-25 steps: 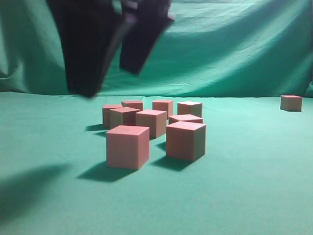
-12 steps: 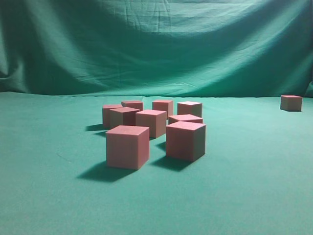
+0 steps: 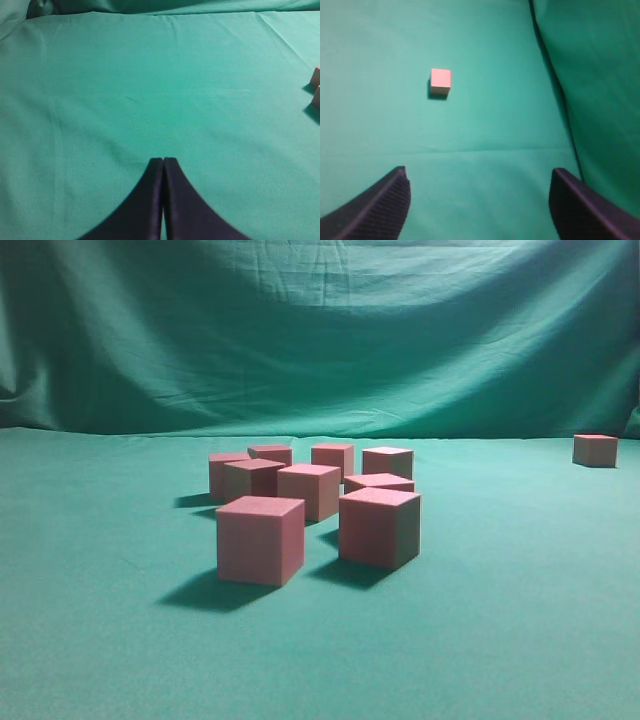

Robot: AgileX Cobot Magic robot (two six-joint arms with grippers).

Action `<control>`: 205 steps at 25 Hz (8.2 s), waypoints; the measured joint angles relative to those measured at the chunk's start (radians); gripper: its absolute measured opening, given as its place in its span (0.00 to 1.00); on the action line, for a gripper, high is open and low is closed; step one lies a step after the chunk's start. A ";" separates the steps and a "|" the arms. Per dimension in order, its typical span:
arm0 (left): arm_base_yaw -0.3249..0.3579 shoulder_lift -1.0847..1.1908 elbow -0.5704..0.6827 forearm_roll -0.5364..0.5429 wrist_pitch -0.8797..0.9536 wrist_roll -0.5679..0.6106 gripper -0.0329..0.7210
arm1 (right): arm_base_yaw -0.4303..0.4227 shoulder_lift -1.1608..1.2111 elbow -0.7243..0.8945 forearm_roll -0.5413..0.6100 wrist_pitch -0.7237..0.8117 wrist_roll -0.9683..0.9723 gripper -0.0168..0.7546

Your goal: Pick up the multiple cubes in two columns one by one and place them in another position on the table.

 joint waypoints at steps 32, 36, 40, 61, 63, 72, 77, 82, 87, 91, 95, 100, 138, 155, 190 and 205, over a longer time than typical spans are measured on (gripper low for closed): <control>0.000 0.000 0.000 0.000 0.000 0.000 0.04 | -0.322 0.947 -0.654 0.537 -0.010 -0.392 0.76; 0.000 0.000 0.000 0.000 0.000 0.000 0.04 | -0.322 0.959 -0.654 0.537 -0.099 -0.394 0.76; 0.000 0.000 0.000 0.000 0.000 0.000 0.04 | -0.322 0.960 -0.654 0.524 -0.148 -0.394 0.76; 0.000 0.000 0.000 0.000 0.000 0.000 0.04 | -0.320 0.979 -0.660 0.520 -0.086 -0.394 0.33; 0.000 0.000 0.000 0.000 0.000 0.000 0.04 | -0.308 0.939 -0.660 0.529 -0.078 -0.414 0.33; 0.000 0.000 0.000 0.000 0.000 0.000 0.04 | -0.132 0.590 -0.660 0.605 0.078 -0.473 0.33; 0.000 0.000 0.000 0.000 0.000 0.000 0.04 | 0.033 0.480 -0.643 0.605 0.176 -0.473 0.33; 0.000 0.000 0.000 0.000 0.000 0.000 0.04 | 0.238 0.427 -0.523 0.605 0.162 -0.473 0.33; 0.000 0.000 0.000 0.000 0.000 0.000 0.04 | 0.415 0.426 -0.377 0.607 0.088 -0.473 0.33; 0.000 0.000 0.000 0.000 0.000 0.000 0.04 | 0.528 0.460 -0.295 0.607 -0.005 -0.473 0.33; 0.000 0.000 0.000 0.000 0.000 0.000 0.04 | 0.609 0.538 -0.289 0.607 -0.046 -0.473 0.33; 0.000 0.000 0.000 0.000 0.000 0.000 0.04 | 0.658 0.642 -0.289 0.562 -0.059 -0.473 0.33; 0.000 0.000 0.000 0.000 0.000 0.000 0.04 | 0.658 0.780 -0.291 0.432 -0.089 -0.166 0.33; 0.000 0.000 0.000 0.000 0.000 0.000 0.04 | 0.658 0.789 -0.294 0.501 -0.072 -0.235 0.90; 0.000 0.000 0.000 0.000 0.000 0.000 0.04 | 0.658 0.183 -0.909 0.393 0.218 -0.293 0.08; 0.000 0.000 0.000 0.000 0.000 0.000 0.04 | 0.658 -0.263 -0.517 0.494 0.222 -0.394 0.08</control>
